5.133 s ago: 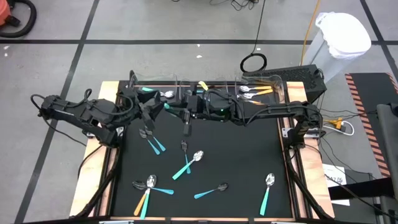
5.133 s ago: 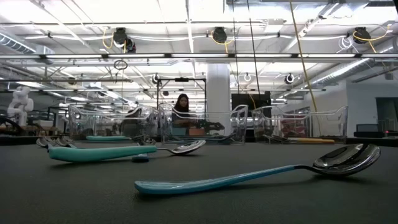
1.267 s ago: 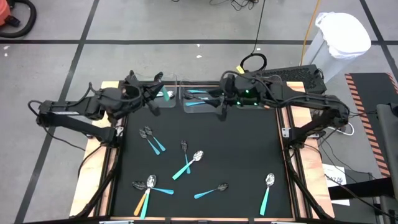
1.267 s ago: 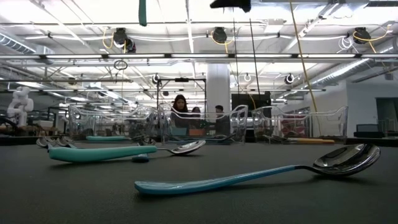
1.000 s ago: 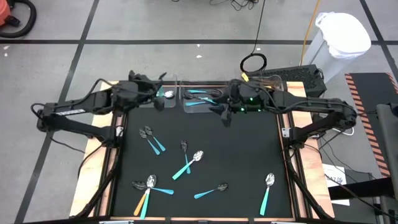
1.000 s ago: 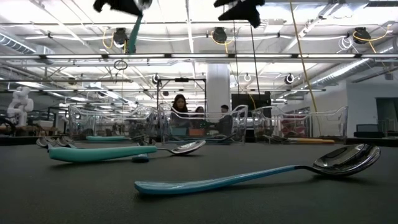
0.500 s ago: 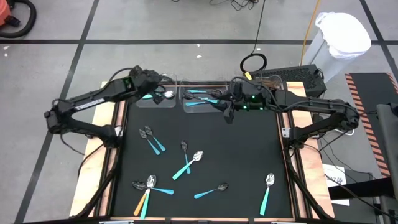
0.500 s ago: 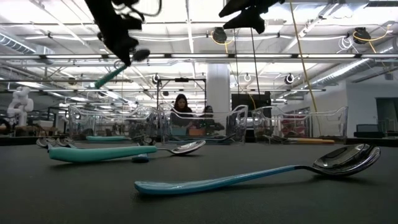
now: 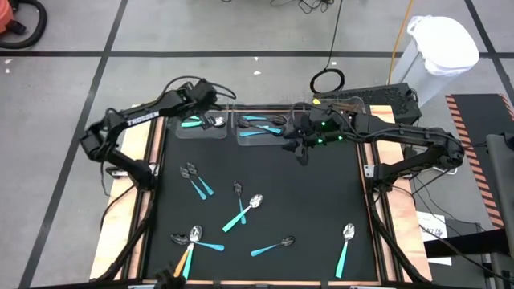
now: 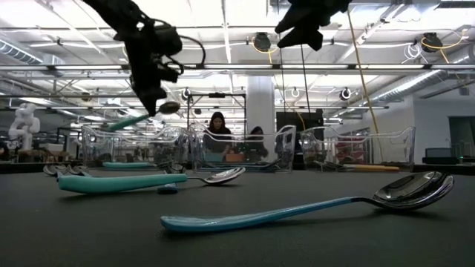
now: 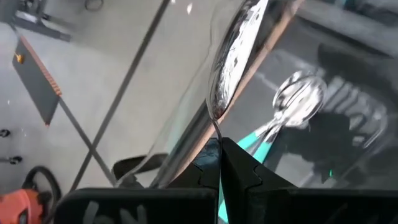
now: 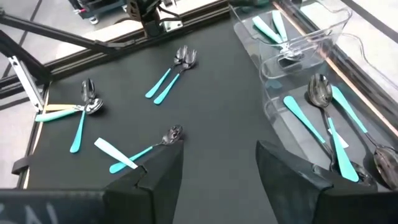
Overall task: Sort silverware by color (type)
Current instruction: Put the light blue spoon into the left transparent bin, then put the blue spoon into the middle transparent bin
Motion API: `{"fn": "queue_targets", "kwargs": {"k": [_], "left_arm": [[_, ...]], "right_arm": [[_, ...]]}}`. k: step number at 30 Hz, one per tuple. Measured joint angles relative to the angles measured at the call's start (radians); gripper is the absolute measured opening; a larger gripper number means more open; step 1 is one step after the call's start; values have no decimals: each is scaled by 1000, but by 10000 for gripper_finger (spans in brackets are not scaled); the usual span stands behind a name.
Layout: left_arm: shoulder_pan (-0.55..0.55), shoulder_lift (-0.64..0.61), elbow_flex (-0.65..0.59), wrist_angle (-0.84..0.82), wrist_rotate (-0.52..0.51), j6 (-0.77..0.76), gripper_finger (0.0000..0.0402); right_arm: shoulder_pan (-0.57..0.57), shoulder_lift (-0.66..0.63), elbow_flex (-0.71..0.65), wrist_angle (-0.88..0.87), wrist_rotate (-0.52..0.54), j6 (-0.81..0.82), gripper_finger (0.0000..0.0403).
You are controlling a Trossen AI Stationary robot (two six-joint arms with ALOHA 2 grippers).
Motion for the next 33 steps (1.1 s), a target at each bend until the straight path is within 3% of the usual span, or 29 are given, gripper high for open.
{"fn": "queue_targets", "kwargs": {"k": [20, 28, 33], "left_arm": [[65, 142, 0, -4, 20, 118, 14], [68, 144, 0, 23, 41, 97, 128], [51, 139, 8, -16, -95, -27, 200]], "right_arm": [[-74, 0, 0, 2, -3, -30, 199], [-121, 8, 0, 50, -3, 44, 202], [-127, 16, 0, 45, 1, 56, 214]]}}
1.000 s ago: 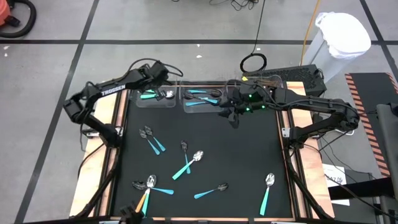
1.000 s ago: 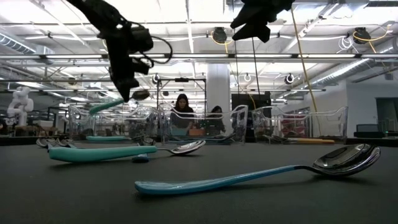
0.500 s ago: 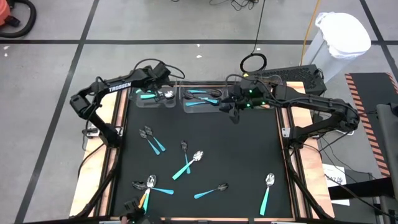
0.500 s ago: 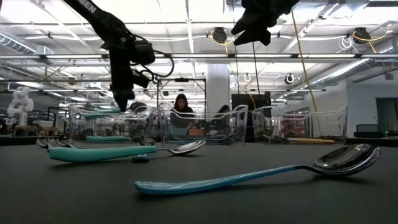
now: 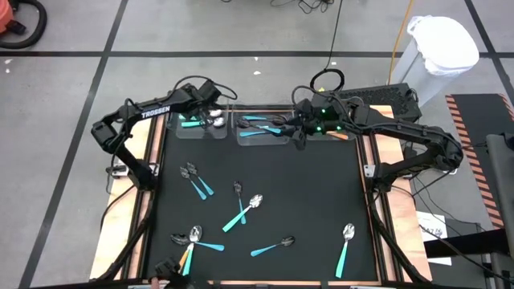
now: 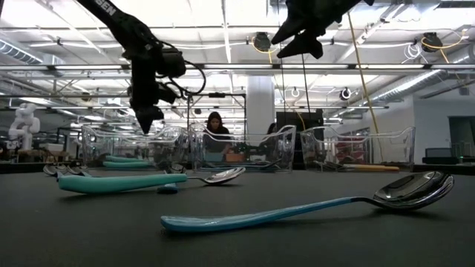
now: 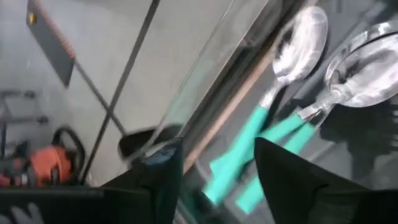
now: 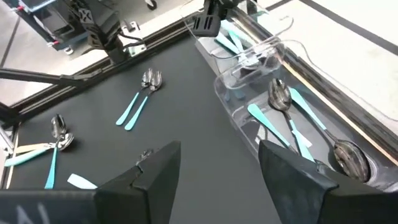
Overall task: Sort silverware by color (type)
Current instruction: Put the blue spoon into the middle transparent bin
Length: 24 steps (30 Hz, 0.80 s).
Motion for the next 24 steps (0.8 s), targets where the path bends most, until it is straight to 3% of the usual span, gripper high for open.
{"fn": "queue_targets", "kwargs": {"k": [4, 9, 14, 19, 24], "left_arm": [[-26, -28, 50, -60, 33, -163, 213], [-71, -119, 102, -49, 186, -319, 214], [-158, -255, 117, 42, 345, -410, 214], [-296, -360, 117, 71, 341, -478, 215], [-473, -428, 86, 69, 271, -581, 215]], "right_arm": [[2, 6, 0, 11, -2, -34, 217], [2, 6, 0, 51, -4, -42, 210], [2, 5, 0, 143, -2, 57, 197], [2, 10, 1, 124, 1, 196, 185], [37, 16, 1, 47, 54, 343, 173]]}}
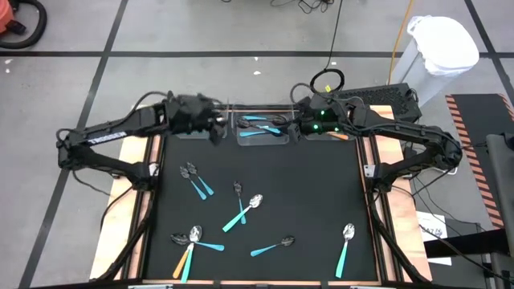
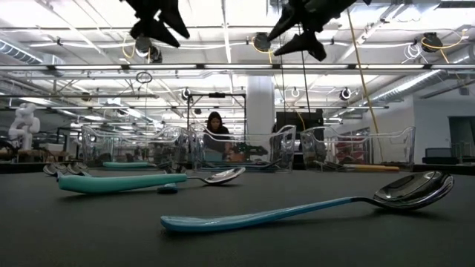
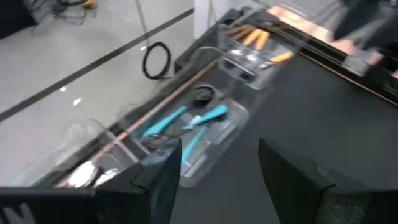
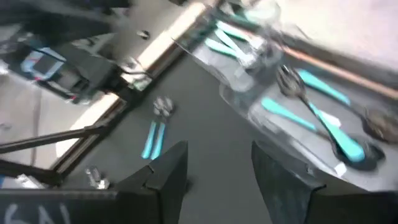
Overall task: Sort silverware by color (type)
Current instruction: Put the blue spoon into the middle transparent bin
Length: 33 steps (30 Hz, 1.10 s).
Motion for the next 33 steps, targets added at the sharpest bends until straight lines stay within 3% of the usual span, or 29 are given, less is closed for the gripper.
{"fn": "queue_targets", "kwargs": {"k": [10, 16, 23, 33], "left_arm": [[-336, -41, -101, -9, -157, -199, 215], [-496, -41, -152, 5, -230, -301, 215], [-654, -41, -207, 110, -276, -341, 215], [-854, -41, -260, 134, -406, -463, 215]], "right_arm": [[249, 49, 0, -148, 251, 297, 156], [408, 100, 0, -208, 315, 502, 154], [604, 157, 0, -424, 301, 837, 154], [822, 242, 0, -612, 94, 1144, 154]]}}
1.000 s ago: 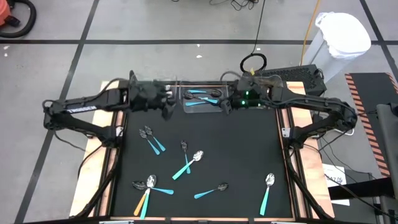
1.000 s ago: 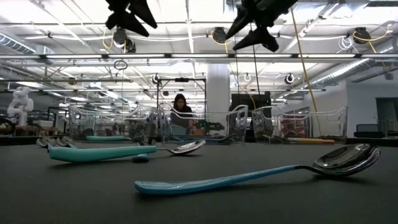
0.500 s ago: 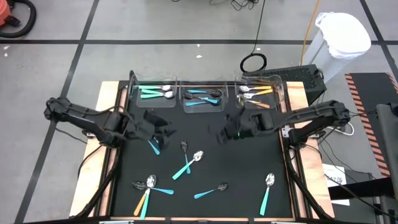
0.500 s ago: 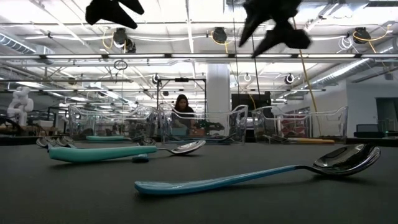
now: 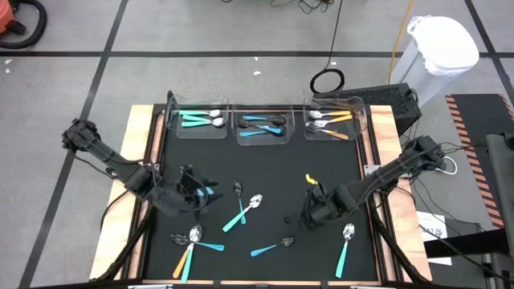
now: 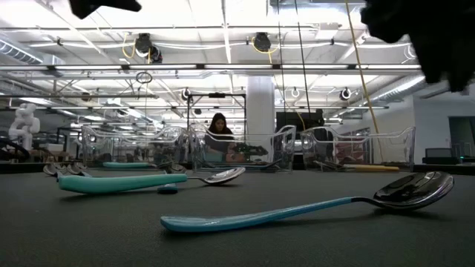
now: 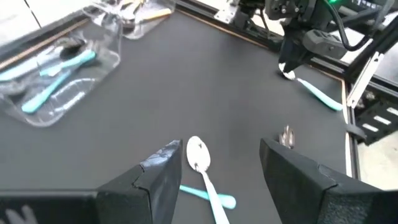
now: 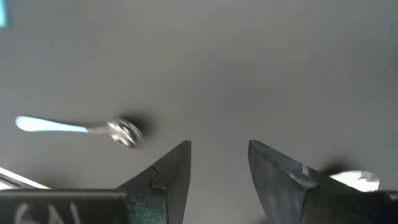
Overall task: Sort silverware by color (type)
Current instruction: Put the blue spoon into the middle transparent bin
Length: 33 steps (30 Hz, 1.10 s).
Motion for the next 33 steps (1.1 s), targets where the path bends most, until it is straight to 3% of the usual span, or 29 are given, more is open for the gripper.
{"fn": "queue_targets", "kwargs": {"k": [9, 18, 21, 28, 33], "left_arm": [[-149, 0, -116, -5, -35, -250, 215], [-241, 0, -145, -7, -39, -362, 215], [-258, 0, -145, -6, -45, -376, 215], [-285, 0, -145, -5, -59, -391, 215], [-291, 4, -145, -49, 69, -423, 215]], "right_arm": [[159, 75, 0, 60, -83, 190, 154], [277, 174, 0, 170, -204, 242, 154], [288, 210, 0, 295, -192, 294, 154], [290, 285, 0, 553, -45, 325, 154], [295, 300, 0, 595, -3, 345, 154]]}}
